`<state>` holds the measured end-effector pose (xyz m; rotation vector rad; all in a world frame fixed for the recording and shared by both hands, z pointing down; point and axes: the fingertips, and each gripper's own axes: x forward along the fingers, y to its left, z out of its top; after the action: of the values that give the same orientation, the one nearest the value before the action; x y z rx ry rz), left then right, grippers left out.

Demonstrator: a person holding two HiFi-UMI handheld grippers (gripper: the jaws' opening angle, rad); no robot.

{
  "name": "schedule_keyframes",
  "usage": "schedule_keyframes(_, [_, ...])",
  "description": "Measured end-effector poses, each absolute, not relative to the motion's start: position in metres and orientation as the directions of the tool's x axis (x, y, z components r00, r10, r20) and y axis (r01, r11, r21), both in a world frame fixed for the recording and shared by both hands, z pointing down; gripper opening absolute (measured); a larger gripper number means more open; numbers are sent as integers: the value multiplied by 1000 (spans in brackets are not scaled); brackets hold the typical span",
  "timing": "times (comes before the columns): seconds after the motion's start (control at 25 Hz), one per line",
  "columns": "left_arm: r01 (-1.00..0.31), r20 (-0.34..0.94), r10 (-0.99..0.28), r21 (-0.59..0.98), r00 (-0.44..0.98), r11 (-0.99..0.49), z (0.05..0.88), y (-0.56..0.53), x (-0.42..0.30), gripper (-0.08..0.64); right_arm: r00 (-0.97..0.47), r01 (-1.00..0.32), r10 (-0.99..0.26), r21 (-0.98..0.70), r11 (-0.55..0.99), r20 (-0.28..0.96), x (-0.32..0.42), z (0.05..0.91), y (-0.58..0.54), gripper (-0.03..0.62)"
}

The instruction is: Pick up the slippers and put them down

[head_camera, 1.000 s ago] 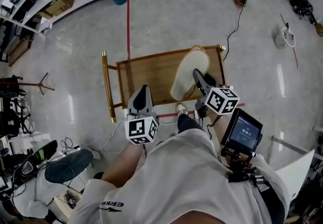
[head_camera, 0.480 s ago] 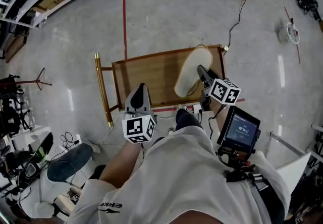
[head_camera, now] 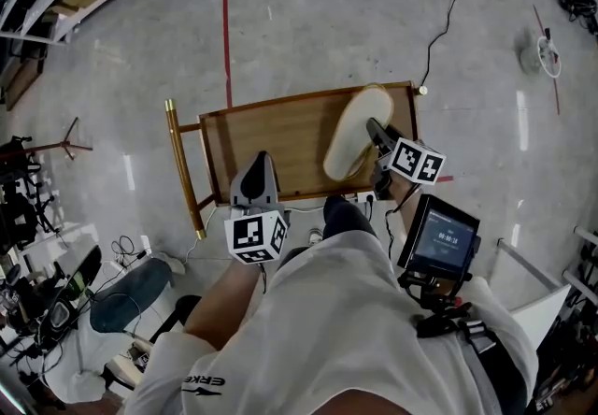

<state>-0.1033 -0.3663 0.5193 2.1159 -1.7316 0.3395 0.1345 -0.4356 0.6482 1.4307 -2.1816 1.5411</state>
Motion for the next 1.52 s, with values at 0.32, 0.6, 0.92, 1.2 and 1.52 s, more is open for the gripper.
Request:
schedule_keyframes(0.32, [-976, 444, -870, 145, 212, -164, 529, -366, -96, 2, -544, -731, -594, -682, -11, 593, 147, 675, -440, 87])
schedule_keyframes(0.6, [-975, 448, -867, 147, 217, -168, 532, -364, -95, 2, -537, -726, -589, -687, -41, 603, 151, 685, -425, 88])
schedule_keyframes(0.92, [-970, 462, -854, 155, 238, -187, 540, -385, -88, 2, -534, -721, -580, -689, -67, 615, 152, 697, -436, 89])
schedule_keyframes(1.2, [-968, 470, -847, 158, 248, -196, 545, -386, -86, 2, -522, -713, -578, -693, -107, 627, 155, 705, -429, 92])
schedule_keyframes(1.52, [-967, 473, -845, 161, 249, -195, 546, -391, -88, 2, -479, -750, -561, -647, -138, 675, 159, 715, -431, 114])
